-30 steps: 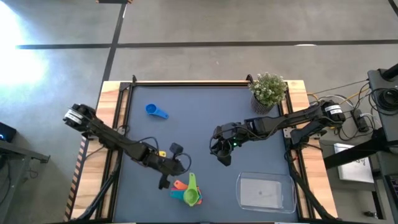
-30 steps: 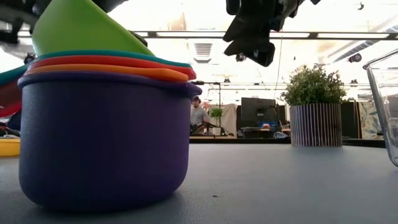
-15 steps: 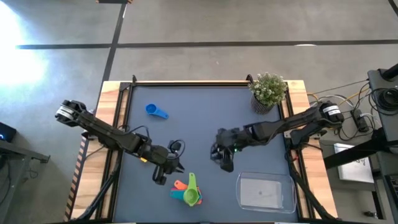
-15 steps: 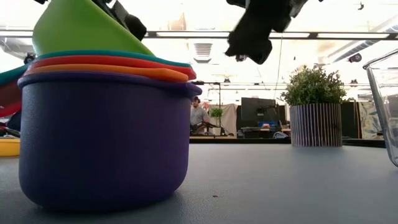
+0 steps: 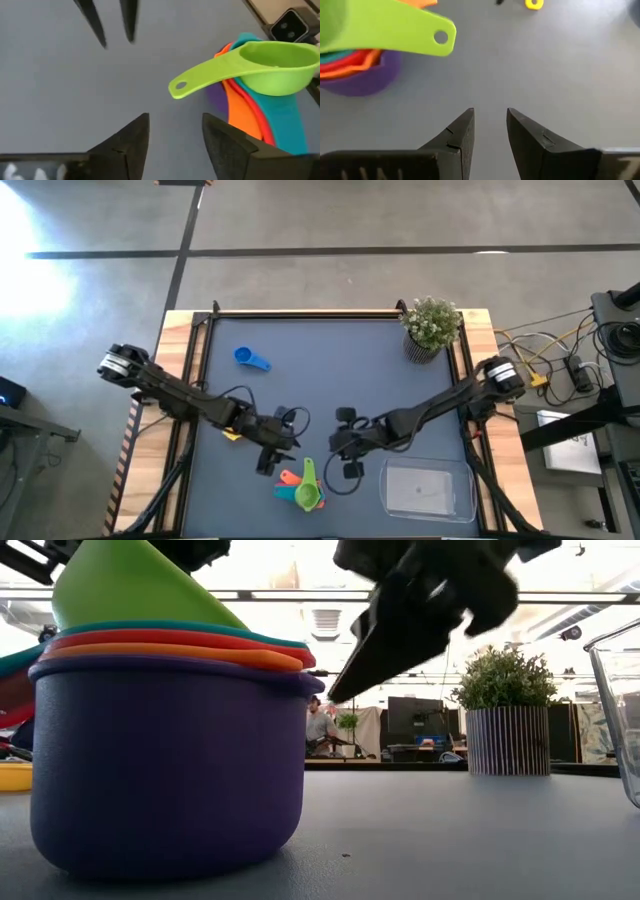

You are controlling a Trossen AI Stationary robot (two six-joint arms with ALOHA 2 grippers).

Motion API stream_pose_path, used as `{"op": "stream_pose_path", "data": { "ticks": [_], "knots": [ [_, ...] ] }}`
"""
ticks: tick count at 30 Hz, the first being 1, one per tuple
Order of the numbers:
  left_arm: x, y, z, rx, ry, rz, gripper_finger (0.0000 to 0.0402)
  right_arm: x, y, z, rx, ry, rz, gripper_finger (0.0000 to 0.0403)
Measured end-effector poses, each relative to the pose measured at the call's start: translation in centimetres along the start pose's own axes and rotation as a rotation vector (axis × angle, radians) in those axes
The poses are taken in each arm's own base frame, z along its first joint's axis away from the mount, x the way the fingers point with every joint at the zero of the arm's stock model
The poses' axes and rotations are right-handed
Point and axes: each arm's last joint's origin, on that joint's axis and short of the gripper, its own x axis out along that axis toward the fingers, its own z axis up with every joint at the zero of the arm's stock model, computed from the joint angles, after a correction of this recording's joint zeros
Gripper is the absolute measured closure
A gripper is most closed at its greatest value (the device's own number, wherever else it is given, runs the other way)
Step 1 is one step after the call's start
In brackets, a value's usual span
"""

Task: Nest measuring cups in basket
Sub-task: Stack the light green measuring cup on top of the light blue measuring cup

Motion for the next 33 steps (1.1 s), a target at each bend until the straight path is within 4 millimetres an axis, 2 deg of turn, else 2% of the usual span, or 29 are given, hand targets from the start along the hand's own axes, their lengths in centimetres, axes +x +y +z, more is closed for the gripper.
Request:
{"op": "stream_pose_path", "data": {
  "ticks": [10,18,23,33],
  "knots": [
    [1.0,1.1,-0.5,0.005,0.035,0.028,0.0226,4.0,0.9,0.0,-0.008,0.003,-0.010,0.0300],
    [1.1,1.1,-0.6,0.000,0.044,0.028,0.0225,5.7,1.5,1.8,-0.019,-0.024,-0.008,0.0301],
    [1.0,1.1,-0.9,-0.014,0.073,0.009,0.0225,5.6,1.5,3.3,-0.026,-0.072,-0.005,0.0304],
    [0.4,0.8,-1.6,-0.059,0.159,-0.019,0.0225,5.0,1.5,4.9,-0.017,-0.114,0.006,0.0303]
  ]
}}
